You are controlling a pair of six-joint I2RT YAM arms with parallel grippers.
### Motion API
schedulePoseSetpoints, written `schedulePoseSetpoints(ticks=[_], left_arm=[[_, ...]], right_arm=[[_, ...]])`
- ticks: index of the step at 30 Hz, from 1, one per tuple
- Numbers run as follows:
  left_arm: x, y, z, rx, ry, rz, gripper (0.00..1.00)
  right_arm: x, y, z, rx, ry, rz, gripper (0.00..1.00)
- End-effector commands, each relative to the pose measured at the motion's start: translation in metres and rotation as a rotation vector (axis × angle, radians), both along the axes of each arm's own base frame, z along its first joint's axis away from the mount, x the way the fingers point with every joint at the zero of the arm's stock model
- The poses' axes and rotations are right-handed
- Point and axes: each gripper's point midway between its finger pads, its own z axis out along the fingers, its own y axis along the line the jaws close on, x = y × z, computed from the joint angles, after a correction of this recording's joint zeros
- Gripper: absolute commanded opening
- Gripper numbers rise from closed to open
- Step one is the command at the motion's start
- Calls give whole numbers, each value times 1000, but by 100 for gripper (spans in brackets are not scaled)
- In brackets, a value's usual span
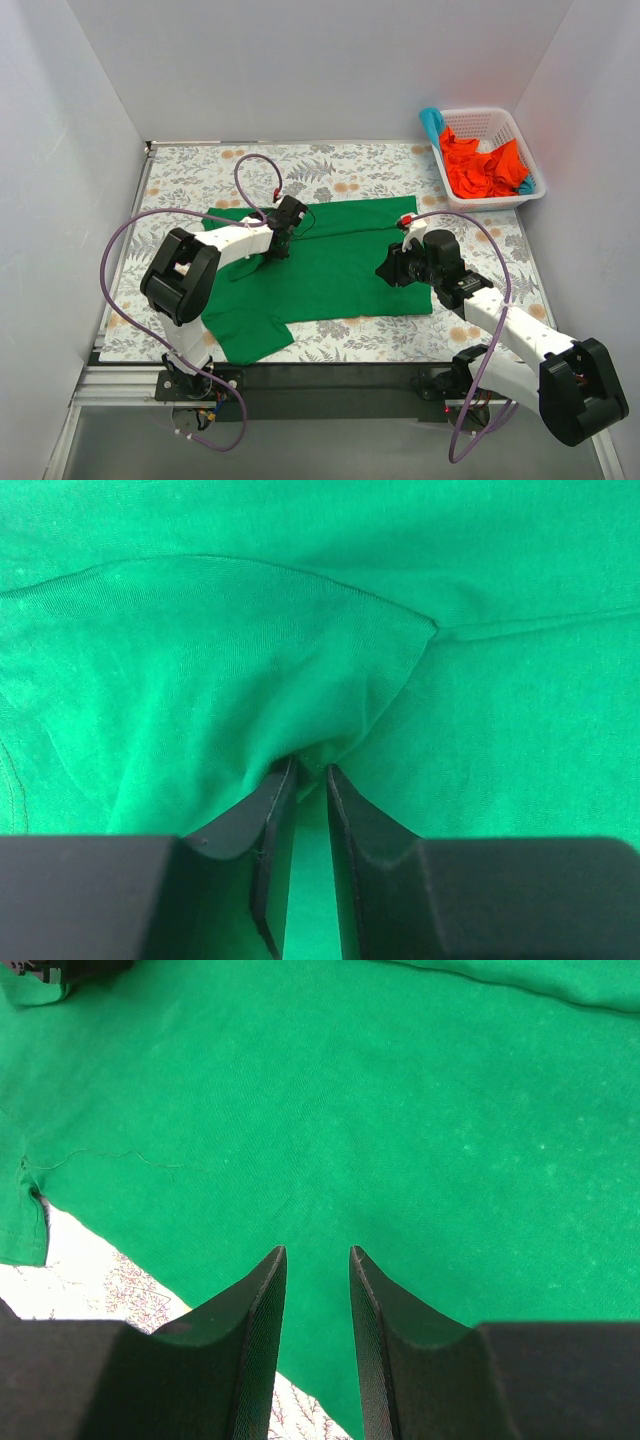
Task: Fold and stack the t-shirts
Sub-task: Fold the tshirt
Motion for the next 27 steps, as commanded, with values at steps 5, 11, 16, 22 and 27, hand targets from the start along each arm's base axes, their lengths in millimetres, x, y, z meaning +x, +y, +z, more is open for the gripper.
schedulePoseSetpoints(ticks=[5, 11, 16, 22, 27], left_arm=[[-1, 1, -1, -5, 8, 14, 4], [4, -10, 25, -63, -6, 23, 0], [-7, -22, 34, -136, 62, 27, 0], [-19, -26, 36, -163, 132, 62, 0], [-23, -36, 34, -198, 187, 71, 0]], right_arm=[[5, 3, 6, 22, -31, 5, 38], [4, 4, 5, 23, -24, 10, 38], [4, 5, 7, 26, -31, 12, 38], [6, 3, 8, 20, -36, 4, 38], [5, 3, 6, 18, -33, 6, 38]])
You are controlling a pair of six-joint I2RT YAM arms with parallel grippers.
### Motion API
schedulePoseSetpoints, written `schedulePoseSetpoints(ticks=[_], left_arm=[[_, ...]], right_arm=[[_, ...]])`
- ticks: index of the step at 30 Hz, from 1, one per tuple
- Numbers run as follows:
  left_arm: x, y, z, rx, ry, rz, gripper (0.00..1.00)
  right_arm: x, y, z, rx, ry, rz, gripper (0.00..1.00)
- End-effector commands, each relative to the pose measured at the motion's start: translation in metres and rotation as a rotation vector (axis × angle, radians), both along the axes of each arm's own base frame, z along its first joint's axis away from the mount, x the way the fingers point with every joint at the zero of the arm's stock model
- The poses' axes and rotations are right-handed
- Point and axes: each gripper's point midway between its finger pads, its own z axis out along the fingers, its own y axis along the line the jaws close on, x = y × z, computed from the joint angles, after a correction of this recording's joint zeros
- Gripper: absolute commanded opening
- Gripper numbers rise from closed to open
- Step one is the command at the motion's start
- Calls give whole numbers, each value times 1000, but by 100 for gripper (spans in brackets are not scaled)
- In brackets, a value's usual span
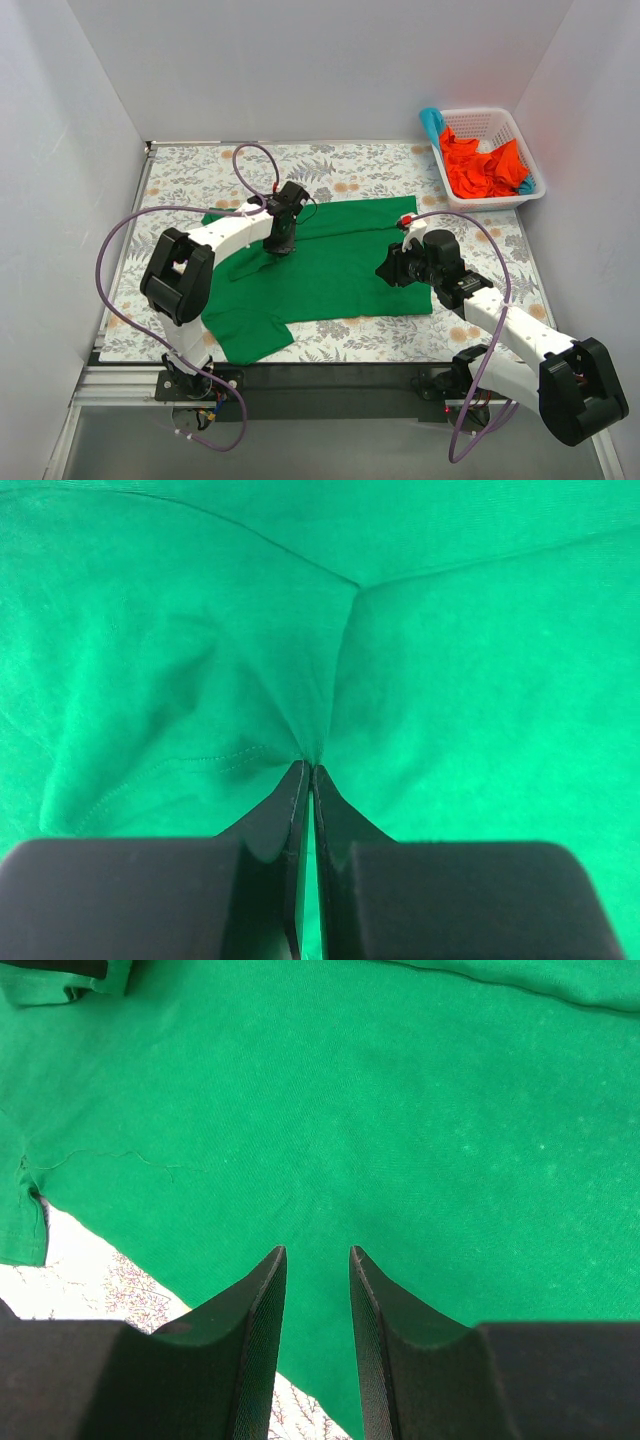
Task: Fold and stack the t-shirts
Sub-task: Fold the tshirt
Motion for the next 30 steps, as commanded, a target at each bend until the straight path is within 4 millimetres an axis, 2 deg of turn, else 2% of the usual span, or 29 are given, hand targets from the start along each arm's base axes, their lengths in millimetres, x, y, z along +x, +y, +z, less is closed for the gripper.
schedulePoseSetpoints(ticks=[1, 9, 11, 12, 13, 15, 16, 18, 19, 22, 23, 24, 25, 26, 27, 28, 30], left_arm=[[-2, -14, 9, -68, 40, 15, 0], [3, -22, 2, -83, 66, 33, 4], [2, -22, -3, -73, 87, 47, 8], [0, -22, -5, -72, 96, 51, 11], [-1, -22, -5, -76, 99, 57, 26], [-2, -21, -1, -79, 91, 78, 42], [-1, -19, 9, -90, 65, 87, 51], [-1, -16, 19, -104, 19, 115, 56], [0, -12, 36, -123, -31, 128, 57], [-4, 7, 59, -162, -115, 218, 63], [-1, 21, 63, -175, -152, 271, 64], [-3, 30, 81, -221, -213, 324, 64], [-15, 46, 66, -210, -191, 362, 64], [-8, 65, 68, -243, -228, 430, 64], [-9, 75, 80, -288, -277, 457, 64], [-21, 88, 60, -281, -251, 488, 64], [-20, 104, 61, -341, -297, 545, 64]], right_arm=[[5, 3, 6, 18, -34, 5, 38], [6, 1, 2, 4, -30, -3, 38], [7, 1, 3, 4, -30, -5, 38], [7, 1, 2, 1, -28, -6, 38], [7, 1, 3, 3, -31, -4, 38], [9, 1, 5, -3, -44, -5, 39], [9, 0, 5, -10, -45, -4, 39], [14, -2, 10, -30, -62, -13, 42], [17, -9, 8, -63, -57, -38, 44], [26, -16, 9, -97, -51, -74, 45], [28, -17, 10, -99, -52, -79, 45], [30, -17, 12, -94, -51, -85, 45], [31, -19, 13, -89, -49, -93, 45], [32, -19, 14, -85, -48, -95, 45], [31, -19, 14, -78, -40, -97, 45], [29, -18, 12, -70, -32, -89, 45], [28, -17, 12, -61, -24, -85, 45]])
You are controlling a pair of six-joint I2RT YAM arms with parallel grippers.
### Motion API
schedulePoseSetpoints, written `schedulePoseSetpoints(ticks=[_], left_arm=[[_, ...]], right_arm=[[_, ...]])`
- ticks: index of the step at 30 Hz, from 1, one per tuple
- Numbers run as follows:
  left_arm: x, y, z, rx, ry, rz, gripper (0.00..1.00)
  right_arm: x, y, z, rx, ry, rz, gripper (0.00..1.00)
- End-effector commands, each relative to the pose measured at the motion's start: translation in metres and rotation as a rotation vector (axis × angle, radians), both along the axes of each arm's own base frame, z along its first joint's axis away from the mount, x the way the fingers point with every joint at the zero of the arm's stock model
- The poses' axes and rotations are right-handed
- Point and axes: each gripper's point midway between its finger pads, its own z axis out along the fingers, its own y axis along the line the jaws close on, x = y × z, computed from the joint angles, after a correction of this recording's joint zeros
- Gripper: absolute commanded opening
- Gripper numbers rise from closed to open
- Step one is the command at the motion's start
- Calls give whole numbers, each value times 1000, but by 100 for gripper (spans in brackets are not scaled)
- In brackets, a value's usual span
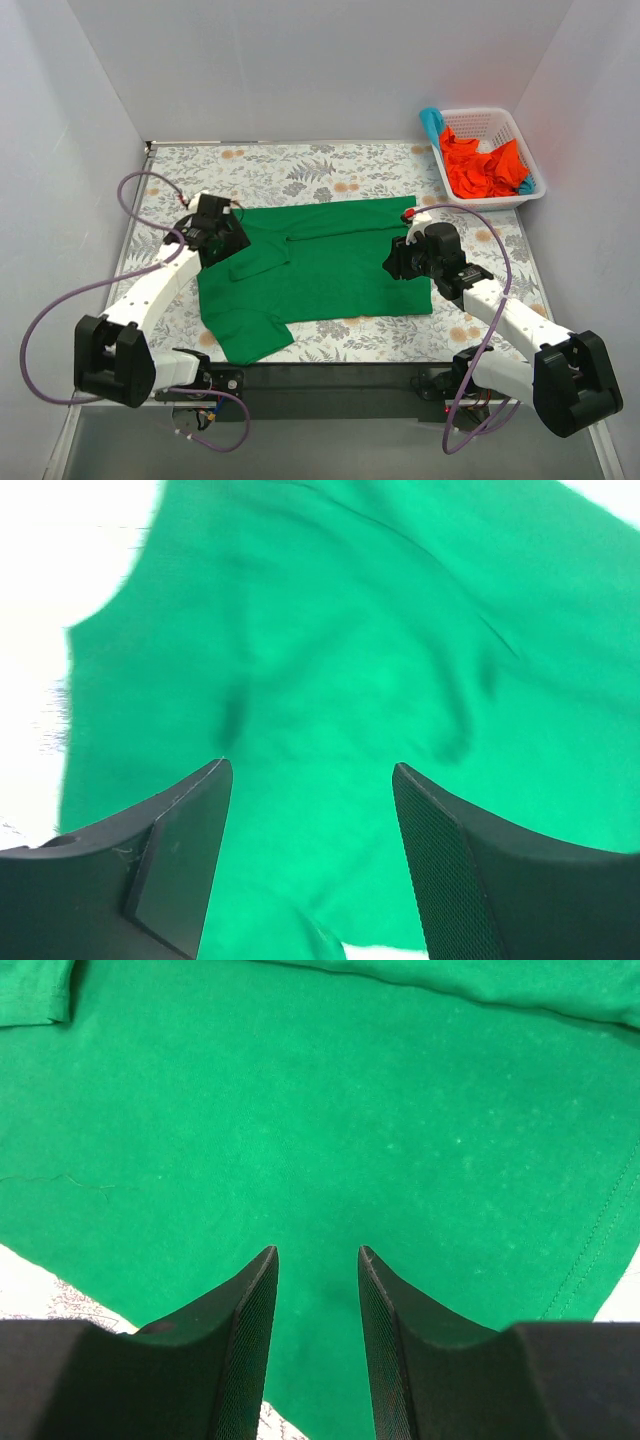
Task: Fold and stack the t-shirts
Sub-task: Fold the tshirt
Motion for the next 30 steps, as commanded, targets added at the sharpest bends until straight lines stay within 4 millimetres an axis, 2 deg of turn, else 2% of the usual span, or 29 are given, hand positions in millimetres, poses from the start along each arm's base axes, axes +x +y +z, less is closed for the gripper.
schedulePoseSetpoints(ticks=[1, 3, 4, 8, 12, 20, 25, 30], left_arm=[[-9, 22, -24, -69, -25, 114, 64], [-7, 23, -26, -114, -64, 119, 65], [-9, 27, -36, -123, -69, 138, 65], [-7, 25, -47, -167, -90, 113, 63], [-7, 20, -60, -175, -61, 75, 58], [-11, 16, -79, -167, -11, 37, 57], [-9, 30, -76, -104, -34, 81, 59], [-10, 33, -76, -91, -36, 77, 59]], right_arm=[[6, 3, 15, 32, -26, 3, 45], [3, 3, 14, 32, -26, 5, 44], [2, 2, 14, 35, -30, 3, 45], [-2, 1, 16, 40, -46, 11, 44], [-4, 1, 17, 43, -51, 22, 44], [-5, 2, 15, 44, -46, 30, 44], [-5, 2, 17, 45, -51, 30, 44], [-6, 3, 15, 47, -45, 37, 44]])
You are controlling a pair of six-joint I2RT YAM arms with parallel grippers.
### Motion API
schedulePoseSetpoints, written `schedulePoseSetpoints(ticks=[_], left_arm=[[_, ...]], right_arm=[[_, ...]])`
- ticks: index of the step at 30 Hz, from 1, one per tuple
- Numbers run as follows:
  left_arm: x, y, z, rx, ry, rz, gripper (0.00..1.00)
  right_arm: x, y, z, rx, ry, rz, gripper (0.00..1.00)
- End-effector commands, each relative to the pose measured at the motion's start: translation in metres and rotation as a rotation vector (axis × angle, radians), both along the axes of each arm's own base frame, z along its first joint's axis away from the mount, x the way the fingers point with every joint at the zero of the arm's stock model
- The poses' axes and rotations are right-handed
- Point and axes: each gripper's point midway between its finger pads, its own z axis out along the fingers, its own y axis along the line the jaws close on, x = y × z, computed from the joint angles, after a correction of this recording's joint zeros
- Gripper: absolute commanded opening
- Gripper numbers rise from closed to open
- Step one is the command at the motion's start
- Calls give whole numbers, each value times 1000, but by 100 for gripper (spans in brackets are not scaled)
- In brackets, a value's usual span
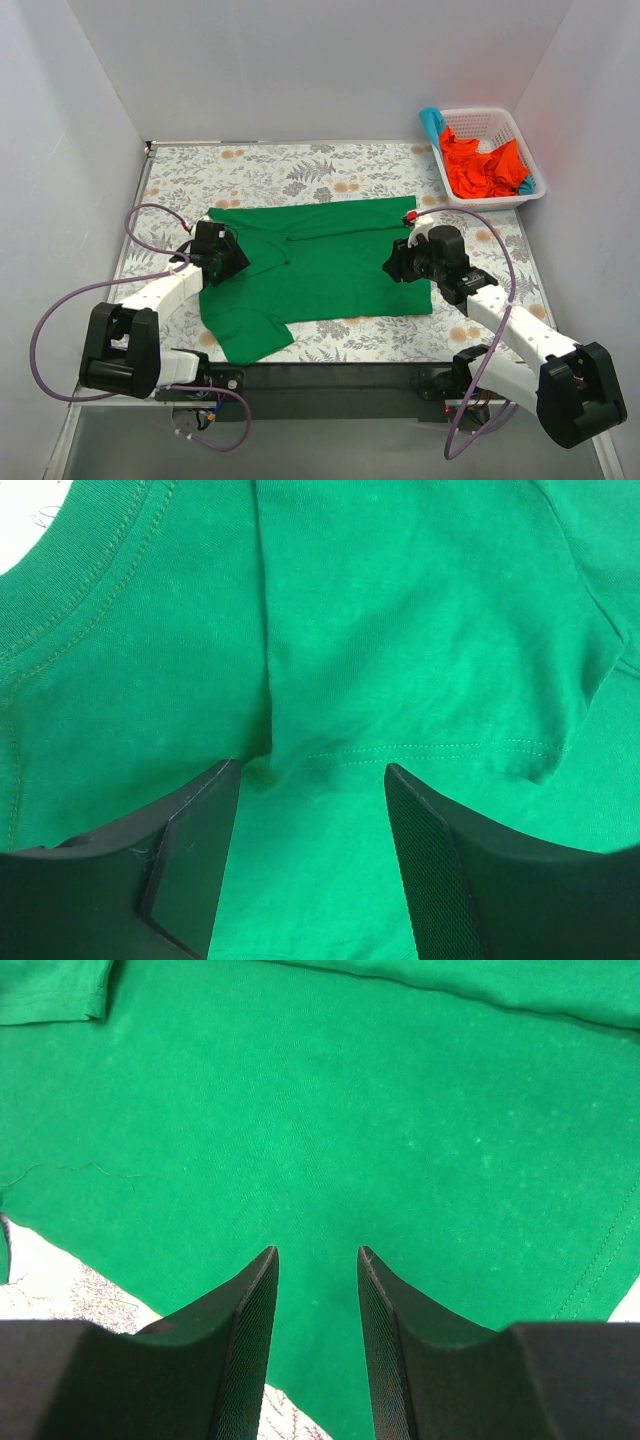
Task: Fold and stack the t-shirts
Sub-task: Fold the tshirt
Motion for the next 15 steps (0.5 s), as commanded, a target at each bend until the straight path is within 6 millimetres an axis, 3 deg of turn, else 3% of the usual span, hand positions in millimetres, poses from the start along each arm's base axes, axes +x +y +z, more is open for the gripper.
schedulePoseSetpoints(ticks=[1, 15], left_arm=[[2, 6, 5, 29, -28, 6, 58], [-8, -1, -9, 3, 33, -35, 44]], right_arm=[[2, 1, 7, 10, -28, 10, 44], [-1, 3, 7, 20, -24, 29, 44]])
